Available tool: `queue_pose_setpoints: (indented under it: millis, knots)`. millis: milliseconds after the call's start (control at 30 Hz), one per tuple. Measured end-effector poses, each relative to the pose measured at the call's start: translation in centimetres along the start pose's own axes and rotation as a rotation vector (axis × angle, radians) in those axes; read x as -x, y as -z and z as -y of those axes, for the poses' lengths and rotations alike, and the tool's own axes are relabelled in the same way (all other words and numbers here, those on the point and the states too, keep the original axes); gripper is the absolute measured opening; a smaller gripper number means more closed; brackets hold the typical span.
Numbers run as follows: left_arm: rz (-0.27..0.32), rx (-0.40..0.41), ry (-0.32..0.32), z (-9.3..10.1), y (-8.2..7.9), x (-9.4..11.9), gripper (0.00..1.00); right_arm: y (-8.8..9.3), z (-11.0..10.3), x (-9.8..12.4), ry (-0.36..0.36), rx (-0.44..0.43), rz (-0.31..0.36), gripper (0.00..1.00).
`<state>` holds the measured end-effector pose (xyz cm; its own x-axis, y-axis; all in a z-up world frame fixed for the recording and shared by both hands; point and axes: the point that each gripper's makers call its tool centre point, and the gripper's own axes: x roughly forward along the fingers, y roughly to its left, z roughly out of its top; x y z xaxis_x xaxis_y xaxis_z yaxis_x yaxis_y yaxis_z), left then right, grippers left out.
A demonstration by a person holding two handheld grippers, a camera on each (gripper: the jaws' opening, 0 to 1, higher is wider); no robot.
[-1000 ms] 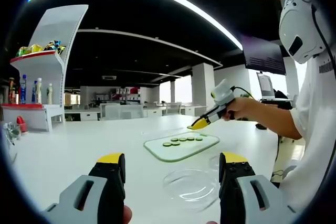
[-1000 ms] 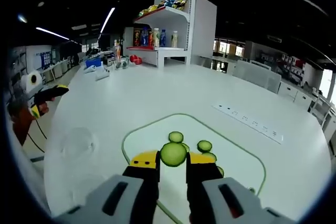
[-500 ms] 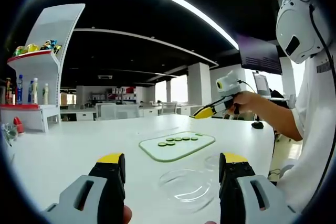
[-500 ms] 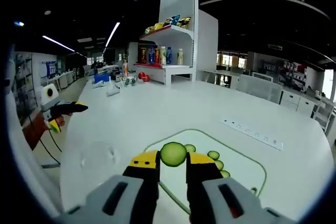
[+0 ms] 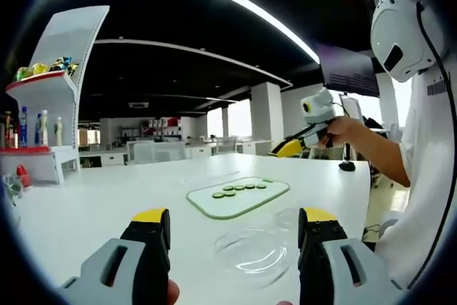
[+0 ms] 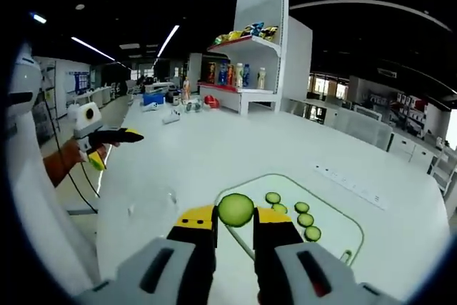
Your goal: Open the petri dish lid, add cucumber slices into the petri dish, and close the lid
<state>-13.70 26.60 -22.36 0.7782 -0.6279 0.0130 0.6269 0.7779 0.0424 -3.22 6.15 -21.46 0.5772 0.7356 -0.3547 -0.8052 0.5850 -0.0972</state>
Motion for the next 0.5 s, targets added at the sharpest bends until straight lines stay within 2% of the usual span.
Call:
queue_pose_setpoints:
  millis: [200,500]
  knots:
    - [-0.003,-0.006,0.005,0.1,-0.1,0.0,0.73,0.5,-0.9,0.7,-0.009,-0.005,0.002,0.19]
    - [-0.018,-0.034,0.026,1.0,0.2,0.0,0.73,1.0,-3.7,1.0,-0.065,0.051,-0.031,0.19]
